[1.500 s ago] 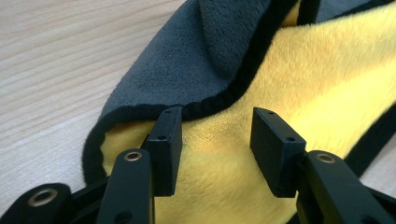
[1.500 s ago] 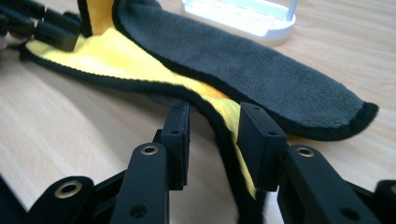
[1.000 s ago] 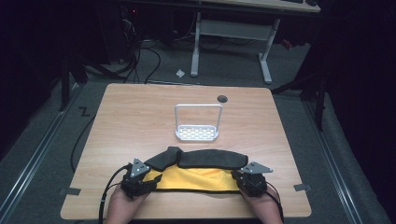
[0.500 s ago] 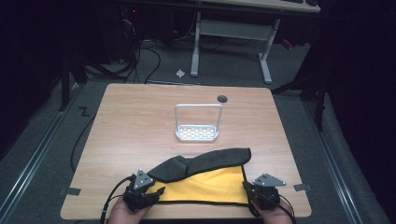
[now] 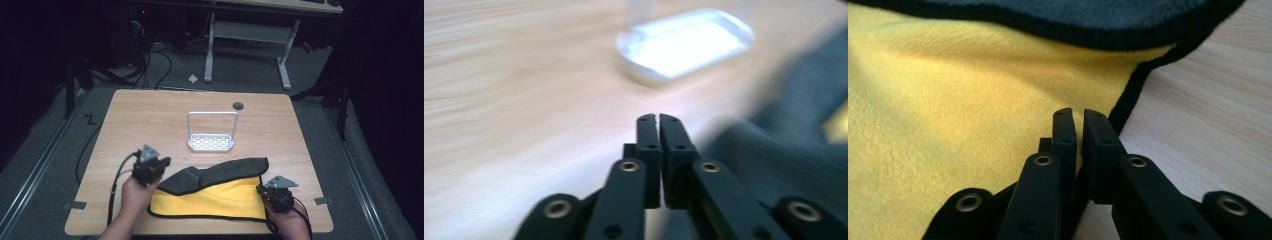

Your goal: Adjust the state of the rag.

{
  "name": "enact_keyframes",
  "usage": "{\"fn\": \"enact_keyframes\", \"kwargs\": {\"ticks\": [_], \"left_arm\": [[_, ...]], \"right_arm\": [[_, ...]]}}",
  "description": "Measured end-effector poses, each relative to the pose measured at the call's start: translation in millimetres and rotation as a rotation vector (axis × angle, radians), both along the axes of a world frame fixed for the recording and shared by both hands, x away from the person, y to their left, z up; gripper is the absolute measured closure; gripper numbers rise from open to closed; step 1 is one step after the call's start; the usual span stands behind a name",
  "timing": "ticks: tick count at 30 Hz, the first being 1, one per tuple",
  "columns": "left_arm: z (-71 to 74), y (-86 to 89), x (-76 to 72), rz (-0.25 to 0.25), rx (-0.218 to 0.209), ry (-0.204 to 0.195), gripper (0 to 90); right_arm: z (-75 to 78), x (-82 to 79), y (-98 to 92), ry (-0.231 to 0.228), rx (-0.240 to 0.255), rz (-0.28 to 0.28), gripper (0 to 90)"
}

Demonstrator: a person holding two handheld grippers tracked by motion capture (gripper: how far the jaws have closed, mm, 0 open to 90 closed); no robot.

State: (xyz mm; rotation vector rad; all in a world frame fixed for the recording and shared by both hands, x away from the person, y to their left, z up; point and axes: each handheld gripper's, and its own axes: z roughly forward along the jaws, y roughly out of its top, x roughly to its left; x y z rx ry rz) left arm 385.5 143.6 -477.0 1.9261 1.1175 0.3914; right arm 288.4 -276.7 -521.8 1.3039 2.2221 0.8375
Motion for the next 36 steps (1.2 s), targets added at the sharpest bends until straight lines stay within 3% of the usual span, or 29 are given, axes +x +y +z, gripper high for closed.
{"fn": "enact_keyframes", "kwargs": {"ticks": [2, 4, 6, 9, 12, 15, 16, 17, 18, 19, 21, 23, 25, 26, 27, 31, 33, 36], "left_arm": [[2.6, 4.3, -0.7, -0.004, -0.003, -0.013, 87.2], [-1.3, -2.1, -16.3, -0.053, 0.009, -0.034, 81.5], [-9.4, -6.5, -29.6, -0.077, -0.001, -0.024, 78.7], [-22.5, -9.5, -47.2, -0.094, -0.049, 0.011, 78.5], [-25.7, -15.8, -61.2, -0.132, -0.043, 0.013, 73.3], [-25.0, -26.1, -73.5, -0.186, -0.051, 0.018, 55.1], [-26.6, -31.7, -76.0, -0.214, -0.049, 0.031, 39.2], [-29.9, -40.9, -80.2, -0.216, -0.011, 0.015, 32.8], [-29.9, -40.9, -80.2, -0.216, -0.011, 0.015, 26.6], [-32.2, -47.2, -81.1, -0.211, 0.034, -0.006, 26.6], [-35.2, -55.5, -77.6, -0.198, 0.080, -0.001, 21.5], [-35.5, -60.9, -74.7, -0.192, 0.117, -0.010, 40.6], [-33.5, -58.2, -66.6, -0.191, 0.095, -0.001, 74.7], [-31.4, -54.2, -61.2, -0.190, 0.062, 0.007, 74.7], [-27.9, -49.2, -54.2, -0.180, 0.035, 0.008, 84.2], [-18.9, -24.7, -22.8, -0.099, -0.023, 0.040, 86.5], [-17.2, -14.8, -8.3, -0.065, -0.010, 0.042, 86.8], [-23.4, -1.6, 15.5, -0.019, -0.031, 0.100, 85.9]], "right_arm": [[-0.1, -3.8, -4.4, -0.002, 0.002, -0.001, 84.9], [-0.3, -4.8, -6.8, 0.002, 0.017, -0.010, 85.0], [-0.4, -4.5, -6.9, 0.002, 0.019, -0.012, 85.0], [-0.4, -4.2, -5.4, 0.000, 0.013, -0.014, 84.9], [-0.6, -4.8, -5.2, -0.001, 0.013, -0.016, 84.9], [-0.6, -5.0, -5.7, -0.002, 0.016, -0.013, 84.8], [-0.6, -4.8, -5.8, -0.002, 0.018, -0.014, 84.8], [-0.7, -4.8, -5.9, -0.001, 0.020, -0.015, 84.8], [-0.7, -4.8, -5.9, -0.001, 0.020, -0.015, 84.8], [-0.7, -4.7, -6.0, -0.001, 0.022, -0.015, 84.7], [-0.9, -5.0, -6.1, 0.001, 0.027, -0.018, 84.7], [-1.0, -5.3, -6.1, -0.002, 0.024, -0.015, 84.7], [-1.0, -5.2, -6.2, -0.004, 0.020, -0.011, 84.7], [-0.9, -5.5, -6.1, -0.004, 0.019, -0.011, 84.7], [-0.9, -5.9, -5.9, -0.002, 0.020, -0.014, 84.8], [-0.9, -6.9, -6.3, -0.004, 0.015, -0.008, 85.1], [-1.1, -7.4, -7.1, -0.006, 0.016, -0.006, 85.2], [-1.0, -7.5, -7.3, -0.005, 0.015, -0.004, 85.1]]}}
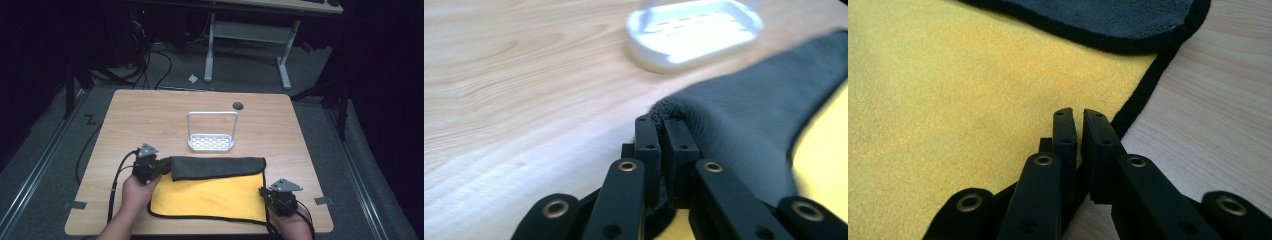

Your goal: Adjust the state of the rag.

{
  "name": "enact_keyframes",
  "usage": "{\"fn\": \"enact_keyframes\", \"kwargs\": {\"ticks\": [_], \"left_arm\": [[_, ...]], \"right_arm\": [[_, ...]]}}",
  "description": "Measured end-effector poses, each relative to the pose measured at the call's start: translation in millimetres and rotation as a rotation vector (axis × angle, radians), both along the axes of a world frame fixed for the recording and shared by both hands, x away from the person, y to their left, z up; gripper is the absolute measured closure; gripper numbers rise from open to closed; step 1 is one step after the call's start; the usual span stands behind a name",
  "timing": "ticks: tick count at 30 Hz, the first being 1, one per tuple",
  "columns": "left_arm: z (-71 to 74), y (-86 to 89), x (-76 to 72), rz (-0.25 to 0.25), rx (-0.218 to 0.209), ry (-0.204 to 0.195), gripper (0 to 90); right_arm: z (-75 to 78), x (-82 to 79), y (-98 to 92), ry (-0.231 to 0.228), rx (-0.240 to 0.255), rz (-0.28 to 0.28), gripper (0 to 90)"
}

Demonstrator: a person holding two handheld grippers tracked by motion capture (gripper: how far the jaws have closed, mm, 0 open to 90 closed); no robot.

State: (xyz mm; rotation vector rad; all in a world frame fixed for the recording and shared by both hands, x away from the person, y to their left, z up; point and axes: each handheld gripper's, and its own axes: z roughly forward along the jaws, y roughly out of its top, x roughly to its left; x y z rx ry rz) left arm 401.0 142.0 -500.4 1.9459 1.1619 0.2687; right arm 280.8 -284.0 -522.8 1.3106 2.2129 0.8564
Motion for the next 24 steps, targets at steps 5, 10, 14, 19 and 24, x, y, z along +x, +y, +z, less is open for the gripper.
{"fn": "enact_keyframes", "kwargs": {"ticks": [5, 10, 14, 19, 24], "left_arm": [[-12.2, 14.7, 15.4, 0.078, 0.004, 0.039, 61.2], [-2.5, 32.7, -17.5, 0.090, -0.024, -0.004, 61.9], [-10.1, 17.2, -57.2, -0.045, 0.020, 0.005, 68.8], [-27.6, -3.0, -74.4, -0.100, 0.067, 0.016, 72.3], [-26.3, -8.3, -104.4, -0.154, 0.073, 0.028, 75.4]], "right_arm": [[0.0, -0.8, 0.2, 0.001, -0.001, -0.001, 85.1], [1.1, -0.9, 0.2, -0.003, 0.002, 0.001, 84.5], [8.5, 3.8, 4.5, -0.044, 0.008, 0.003, 84.7], [3.3, 18.0, 9.5, -0.006, -0.012, 0.000, 85.8], [1.7, -15.0, -1.9, 0.013, -0.012, 0.020, 86.6]]}}
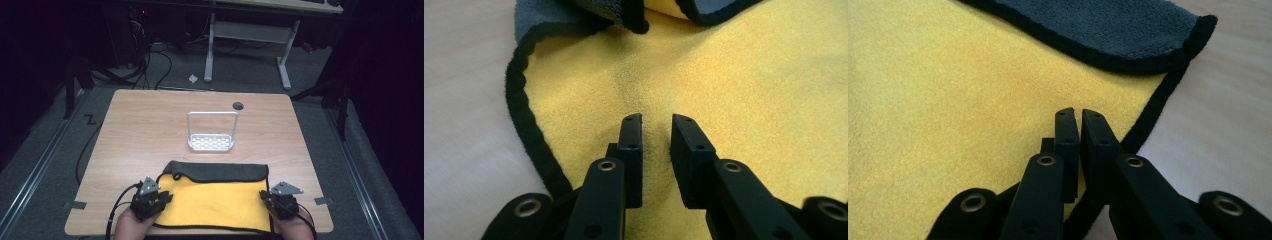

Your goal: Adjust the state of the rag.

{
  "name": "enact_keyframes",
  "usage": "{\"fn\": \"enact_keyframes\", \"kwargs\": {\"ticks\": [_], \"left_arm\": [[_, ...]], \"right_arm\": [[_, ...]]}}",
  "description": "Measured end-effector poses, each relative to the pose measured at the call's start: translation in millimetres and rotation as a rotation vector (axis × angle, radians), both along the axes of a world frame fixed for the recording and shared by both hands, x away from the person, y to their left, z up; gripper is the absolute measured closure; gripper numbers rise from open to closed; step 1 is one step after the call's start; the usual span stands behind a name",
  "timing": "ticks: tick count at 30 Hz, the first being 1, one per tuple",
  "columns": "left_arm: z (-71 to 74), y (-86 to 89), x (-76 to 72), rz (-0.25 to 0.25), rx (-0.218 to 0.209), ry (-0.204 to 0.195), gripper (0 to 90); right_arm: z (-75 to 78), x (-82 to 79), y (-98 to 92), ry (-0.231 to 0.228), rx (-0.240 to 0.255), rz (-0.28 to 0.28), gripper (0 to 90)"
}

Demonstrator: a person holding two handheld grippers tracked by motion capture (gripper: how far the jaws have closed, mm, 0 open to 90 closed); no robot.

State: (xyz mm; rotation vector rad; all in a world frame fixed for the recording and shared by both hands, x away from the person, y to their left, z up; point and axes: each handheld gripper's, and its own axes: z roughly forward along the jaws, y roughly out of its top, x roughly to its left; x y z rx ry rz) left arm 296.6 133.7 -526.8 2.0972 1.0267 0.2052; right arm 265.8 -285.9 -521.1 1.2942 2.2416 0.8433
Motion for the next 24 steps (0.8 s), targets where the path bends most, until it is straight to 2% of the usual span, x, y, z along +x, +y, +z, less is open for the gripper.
{"fn": "enact_keyframes", "kwargs": {"ticks": [1, 3, 4, 5, 7, 8, 10, 11, 12, 13, 14, 15, 16, 17, 18, 19, 21, 22, 24], "left_arm": [[0.1, -0.5, -5.7, -0.007, 0.000, 0.001, 75.6], [0.5, -1.9, -16.4, -0.021, -0.004, 0.009, 76.0], [1.2, -2.6, -17.2, -0.022, 0.001, 0.004, 75.4], [3.0, -4.6, -15.5, -0.014, 0.010, -0.019, 69.3], [7.0, -7.6, -7.0, 0.005, 0.005, -0.046, 58.0], [9.6, -9.3, -0.7, 0.022, -0.012, -0.057, 58.0], [15.0, -14.2, 13.3, 0.061, -0.038, -0.104, 44.8], [15.8, -17.1, 20.2, 0.069, -0.051, -0.101, 41.4], [15.8, -20.3, 26.4, 0.058, -0.070, -0.086, 38.8], [15.5, -24.6, 30.7, 0.045, -0.072, -0.079, 40.2], [15.1, -27.6, 33.0, 0.041, -0.058, -0.080, 48.1], [15.4, -31.1, 35.7, 0.040, -0.024, -0.088, 48.1], [15.9, -31.5, 37.5, 0.030, -0.020, -0.090, 67.8], [17.3, -30.5, 40.4, 0.030, -0.017, -0.082, 78.2], [19.7, -28.3, 44.2, 0.028, -0.022, -0.074, 82.2], [27.8, -22.5, 52.0, 0.032, -0.018, -0.086, 82.5], [33.6, -18.5, 57.6, 0.037, -0.025, -0.091, 82.5], [40.6, -14.2, 65.9, 0.042, -0.034, -0.086, 82.2], [48.5, -9.7, 82.0, 0.039, -0.033, -0.048, 80.1]], "right_arm": [[0.0, 0.0, 0.0, 0.000, 0.000, 0.000, 86.6], [0.6, -11.0, -4.7, 0.005, -0.001, -0.002, 86.4], [1.6, -14.5, -7.1, 0.003, 0.000, -0.006, 85.2], [7.0, -12.7, -10.5, -0.039, 0.030, -0.030, 81.1], [13.4, -4.0, -11.9, -0.081, 0.043, -0.072, 72.1], [13.4, -4.0, -11.9, -0.081, 0.043, -0.072, 72.1], [17.6, 12.8, -14.3, -0.106, 0.061, -0.119, 63.3], [17.1, 21.0, -15.3, -0.108, 0.070, -0.150, 61.5], [15.1, 29.9, -16.6, -0.097, 0.083, -0.155, 61.1], [8.3, 43.3, -15.4, -0.064, 0.060, -0.172, 64.7], [6.0, 46.1, -14.8, -0.049, 0.057, -0.172, 76.1], [6.0, 46.1, -14.8, -0.049, 0.057, -0.172, 76.1], [4.2, 47.8, -13.0, -0.047, 0.040, -0.168, 84.6], [5.2, 47.7, -11.8, -0.054, 0.028, -0.165, 89.0], [10.6, 48.3, -10.9, -0.079, 0.017, -0.160, 90.0], [13.6, 48.8, -11.1, -0.098, 0.013, -0.161, 90.0], [17.7, 50.8, -12.2, -0.115, 0.014, -0.160, 90.0], [21.5, 53.6, -12.6, -0.122, 0.019, -0.168, 90.0], [27.4, 63.5, -13.2, -0.135, 0.007, -0.174, 90.0]]}}
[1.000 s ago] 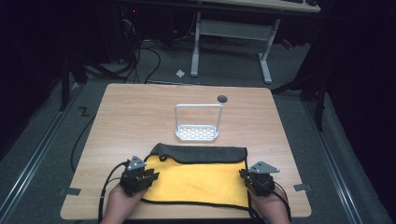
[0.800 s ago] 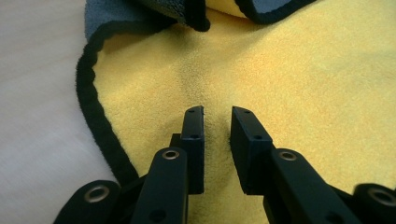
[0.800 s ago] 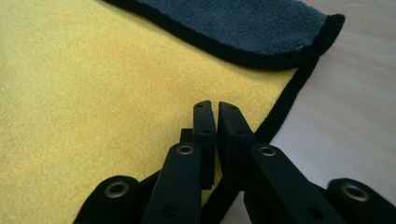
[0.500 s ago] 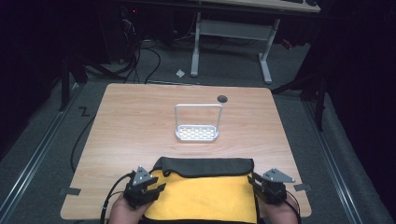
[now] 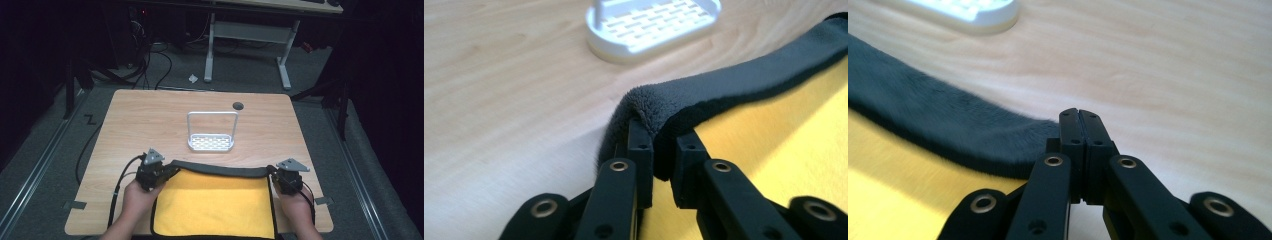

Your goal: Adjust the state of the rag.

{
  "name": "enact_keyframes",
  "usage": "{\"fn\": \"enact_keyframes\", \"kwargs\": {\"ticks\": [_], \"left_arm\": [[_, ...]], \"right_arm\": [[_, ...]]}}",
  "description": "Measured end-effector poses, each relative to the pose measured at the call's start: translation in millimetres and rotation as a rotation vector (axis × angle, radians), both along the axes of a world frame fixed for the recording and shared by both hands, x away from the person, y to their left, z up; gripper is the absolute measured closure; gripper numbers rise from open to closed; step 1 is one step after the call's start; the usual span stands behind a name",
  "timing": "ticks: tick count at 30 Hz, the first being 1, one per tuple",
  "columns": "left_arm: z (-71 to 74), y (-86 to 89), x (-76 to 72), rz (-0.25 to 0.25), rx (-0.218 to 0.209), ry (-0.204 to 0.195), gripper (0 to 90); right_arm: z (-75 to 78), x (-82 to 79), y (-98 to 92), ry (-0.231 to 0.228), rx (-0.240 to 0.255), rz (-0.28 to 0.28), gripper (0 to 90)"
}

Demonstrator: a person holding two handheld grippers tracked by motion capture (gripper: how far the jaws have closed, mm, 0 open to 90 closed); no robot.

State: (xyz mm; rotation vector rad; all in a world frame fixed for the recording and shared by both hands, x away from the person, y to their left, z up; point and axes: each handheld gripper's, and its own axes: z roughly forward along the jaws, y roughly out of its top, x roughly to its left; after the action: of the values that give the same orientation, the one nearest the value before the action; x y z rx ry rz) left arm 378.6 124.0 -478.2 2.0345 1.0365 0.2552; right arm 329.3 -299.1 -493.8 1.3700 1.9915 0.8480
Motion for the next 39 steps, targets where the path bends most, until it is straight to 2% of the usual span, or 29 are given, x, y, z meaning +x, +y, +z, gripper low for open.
{"fn": "enact_keyframes", "kwargs": {"ticks": [1, 3, 5, 6, 7, 8, 10, 12, 14, 16, 18, 19, 20, 21, 22, 23, 25, 27, 28, 29, 30, 32, 33, 34, 35, 39], "left_arm": [[2.0, 1.3, 9.2, -0.005, 0.002, 0.029, 78.9], [2.5, 2.4, 24.5, 0.008, 0.023, 0.040, 74.7], [-1.6, 4.8, 42.9, 0.043, 0.045, 0.053, 68.5], [-5.1, 7.4, 51.1, 0.060, 0.042, 0.058, 64.8], [-9.8, 10.7, 60.2, 0.085, 0.055, 0.063, 64.4], [-13.4, 13.3, 65.6, 0.116, 0.067, 0.060, 62.6], [-17.5, 20.2, 71.1, 0.151, 0.052, 0.068, 60.0], [-18.3, 27.6, 68.2, 0.175, 0.025, 0.053, 59.2], [-16.8, 29.7, 59.7, 0.171, 0.018, 0.026, 59.2], [-12.0, 31.7, 47.4, 0.172, 0.020, -0.026, 58.3], [-7.4, 35.0, 35.4, 0.182, -0.015, -0.046, 58.4], [-4.3, 35.9, 25.3, 0.170, -0.036, -0.075, 58.9], [-3.7, 35.3, 19.6, 0.154, -0.044, -0.087, 62.7], [-5.1, 31.7, 12.0, 0.129, -0.041, -0.088, 65.8], [-8.8, 28.2, 7.6, 0.102, -0.045, -0.075, 71.9], [-12.8, 25.1, 5.5, 0.082, -0.040, -0.060, 71.9], [-28.2, 15.2, 2.4, 0.049, 0.013, -0.027, 76.6], [-43.4, 9.4, 3.5, 0.039, 0.058, 0.009, 79.6], [-49.2, 7.7, 3.4, 0.036, 0.068, 0.020, 82.1], [-50.6, 7.4, 1.9, 0.041, 0.055, 0.007, 82.1], [-50.6, 5.8, 0.8, 0.041, 0.051, 0.010, 82.7], [-50.4, -0.8, -1.8, 0.017, 0.053, 0.009, 82.8], [-50.4, -5.6, -3.8, 0.000, 0.056, 0.004, 82.8], [-50.5, -12.6, -5.9, -0.016, 0.053, 0.003, 82.8], [-50.5, -17.1, -7.1, -0.025, 0.049, 0.006, 82.4], [-52.0, -40.8, -13.2, -0.074, 0.024, 0.001, 79.9]], "right_arm": [[1.1, 5.1, -0.7, -0.001, 0.003, -0.004, 90.0], [0.7, 17.2, -1.5, 0.007, -0.004, -0.008, 90.0], [-2.6, 29.7, -1.5, 0.019, -0.007, -0.022, 90.0], [-6.0, 37.1, -1.8, 0.026, -0.007, -0.029, 90.0], [-9.7, 44.5, -2.2, 0.037, -0.006, -0.038, 90.0], [-14.1, 52.9, -2.2, 0.042, -0.012, -0.048, 90.0], [-18.3, 62.6, -3.3, 0.040, -0.010, -0.058, 84.9], [-17.5, 68.6, -6.6, 0.034, -0.002, -0.077, 79.7], [-10.3, 64.3, -8.1, 0.014, 0.009, -0.068, 77.5], [-2.9, 53.3, -6.3, -0.004, 0.022, -0.052, 74.7], [1.0, 38.2, -0.9, -0.012, 0.009, -0.016, 73.4], [1.4, 31.8, 1.2, -0.014, 0.010, -0.001, 73.5], [0.9, 21.3, 3.9, -0.004, 0.022, 0.024, 74.4], [-0.5, 15.2, 5.5, 0.005, 0.034, 0.035, 75.8], [-6.5, -0.3, 9.8, 0.044, 0.051, 0.072, 79.9], [-6.5, -0.3, 9.8, 0.044, 0.051, 0.072, 79.9], [-11.6, -9.5, 13.6, 0.070, 0.051, 0.102, 85.1], [-18.4, -17.3, 18.7, 0.101, 0.029, 0.134, 90.0], [-25.1, -20.7, 22.5, 0.140, 0.006, 0.147, 90.0], [-25.1, -20.7, 22.5, 0.140, 0.006, 0.147, 90.0], [-27.3, -21.3, 22.9, 0.143, -0.005, 0.149, 90.0], [-26.7, -20.8, 20.5, 0.145, -0.008, 0.141, 90.0], [-26.3, -18.9, 17.5, 0.138, -0.039, 0.126, 90.0], [-26.5, -17.1, 13.0, 0.135, -0.044, 0.110, 90.0], [-26.6, -14.3, 5.1, 0.136, -0.032, 0.086, 90.0], [-26.9, -8.7, -20.6, 0.121, -0.060, 0.008, 90.0]]}}
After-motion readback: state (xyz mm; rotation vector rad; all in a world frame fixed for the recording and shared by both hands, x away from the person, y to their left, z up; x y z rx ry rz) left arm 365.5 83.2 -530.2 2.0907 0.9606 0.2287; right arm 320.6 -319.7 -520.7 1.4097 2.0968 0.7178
